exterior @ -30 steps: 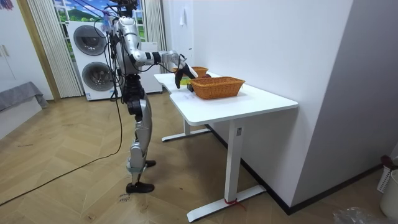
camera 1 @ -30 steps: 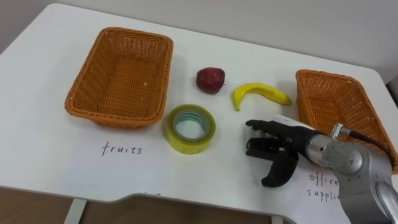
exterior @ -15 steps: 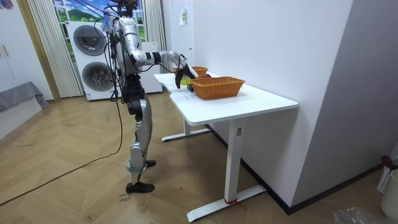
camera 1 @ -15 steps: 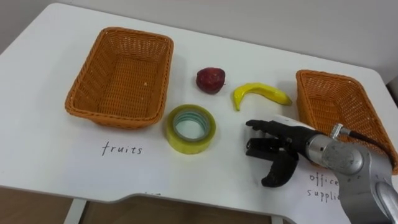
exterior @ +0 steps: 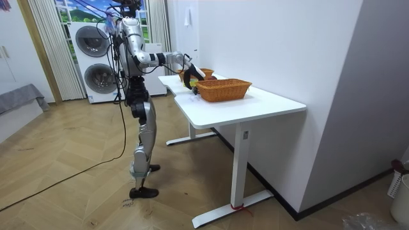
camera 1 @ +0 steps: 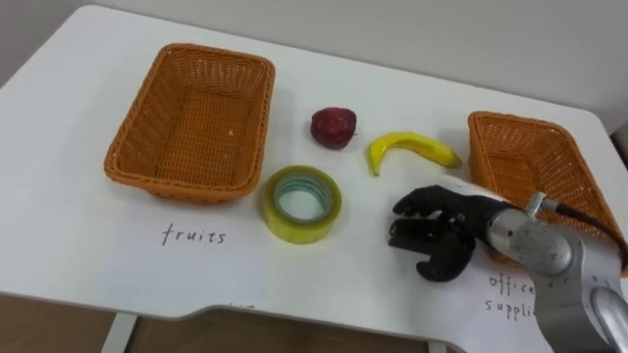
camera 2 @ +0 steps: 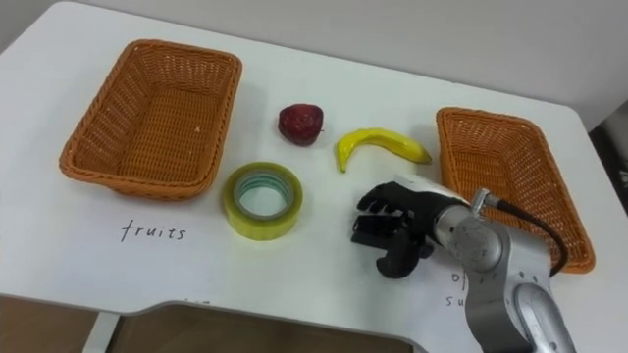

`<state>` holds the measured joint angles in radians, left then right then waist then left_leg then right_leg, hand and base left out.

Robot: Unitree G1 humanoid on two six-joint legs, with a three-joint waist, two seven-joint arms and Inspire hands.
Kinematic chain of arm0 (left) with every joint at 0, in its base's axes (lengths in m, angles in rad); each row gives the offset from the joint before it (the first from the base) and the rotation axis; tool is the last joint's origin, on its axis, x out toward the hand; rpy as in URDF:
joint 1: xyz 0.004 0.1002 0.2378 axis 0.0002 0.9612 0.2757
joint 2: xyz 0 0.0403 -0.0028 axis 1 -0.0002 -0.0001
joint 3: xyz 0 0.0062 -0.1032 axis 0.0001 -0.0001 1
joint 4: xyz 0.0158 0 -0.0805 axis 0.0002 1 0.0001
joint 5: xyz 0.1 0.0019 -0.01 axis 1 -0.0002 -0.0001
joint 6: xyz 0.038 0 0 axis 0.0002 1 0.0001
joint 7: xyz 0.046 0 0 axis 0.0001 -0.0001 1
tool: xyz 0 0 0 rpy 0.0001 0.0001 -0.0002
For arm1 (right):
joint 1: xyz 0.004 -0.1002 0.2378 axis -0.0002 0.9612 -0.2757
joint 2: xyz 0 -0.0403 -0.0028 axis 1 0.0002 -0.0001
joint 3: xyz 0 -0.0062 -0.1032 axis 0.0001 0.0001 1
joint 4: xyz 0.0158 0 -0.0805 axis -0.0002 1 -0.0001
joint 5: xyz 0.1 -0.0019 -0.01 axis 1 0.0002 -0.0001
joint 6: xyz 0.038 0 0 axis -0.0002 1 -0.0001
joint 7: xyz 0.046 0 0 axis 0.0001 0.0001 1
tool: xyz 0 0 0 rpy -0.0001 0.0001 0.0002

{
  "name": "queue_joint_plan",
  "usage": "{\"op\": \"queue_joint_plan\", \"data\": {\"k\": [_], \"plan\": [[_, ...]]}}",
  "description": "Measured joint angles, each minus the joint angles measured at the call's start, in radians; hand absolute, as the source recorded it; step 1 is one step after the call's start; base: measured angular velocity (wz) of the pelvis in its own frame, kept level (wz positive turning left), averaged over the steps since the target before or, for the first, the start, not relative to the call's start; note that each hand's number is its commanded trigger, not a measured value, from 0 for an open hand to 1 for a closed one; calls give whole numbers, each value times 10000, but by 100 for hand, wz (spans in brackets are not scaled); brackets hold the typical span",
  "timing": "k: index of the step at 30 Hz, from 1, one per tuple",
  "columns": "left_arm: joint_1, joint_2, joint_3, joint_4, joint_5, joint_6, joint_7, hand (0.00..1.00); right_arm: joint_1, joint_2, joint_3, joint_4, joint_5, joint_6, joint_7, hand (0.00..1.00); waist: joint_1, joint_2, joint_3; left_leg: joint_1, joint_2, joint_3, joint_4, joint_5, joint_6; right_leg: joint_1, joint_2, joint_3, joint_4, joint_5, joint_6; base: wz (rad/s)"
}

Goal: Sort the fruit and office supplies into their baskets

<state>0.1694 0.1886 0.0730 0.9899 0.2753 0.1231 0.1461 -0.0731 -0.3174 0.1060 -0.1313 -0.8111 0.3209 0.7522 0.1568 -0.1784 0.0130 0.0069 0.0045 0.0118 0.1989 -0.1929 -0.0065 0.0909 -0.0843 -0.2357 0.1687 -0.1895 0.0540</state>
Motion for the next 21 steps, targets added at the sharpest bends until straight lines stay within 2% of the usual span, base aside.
{"op": "queue_joint_plan", "data": {"k": [21], "plan": [[102,26,5,35,1,-4,34,0,99,2,2,-20,-92,-30,24,100,126,-6,-5,15,3,-5,5,0,0,12,2,-19,1,3,-5,0]]}}
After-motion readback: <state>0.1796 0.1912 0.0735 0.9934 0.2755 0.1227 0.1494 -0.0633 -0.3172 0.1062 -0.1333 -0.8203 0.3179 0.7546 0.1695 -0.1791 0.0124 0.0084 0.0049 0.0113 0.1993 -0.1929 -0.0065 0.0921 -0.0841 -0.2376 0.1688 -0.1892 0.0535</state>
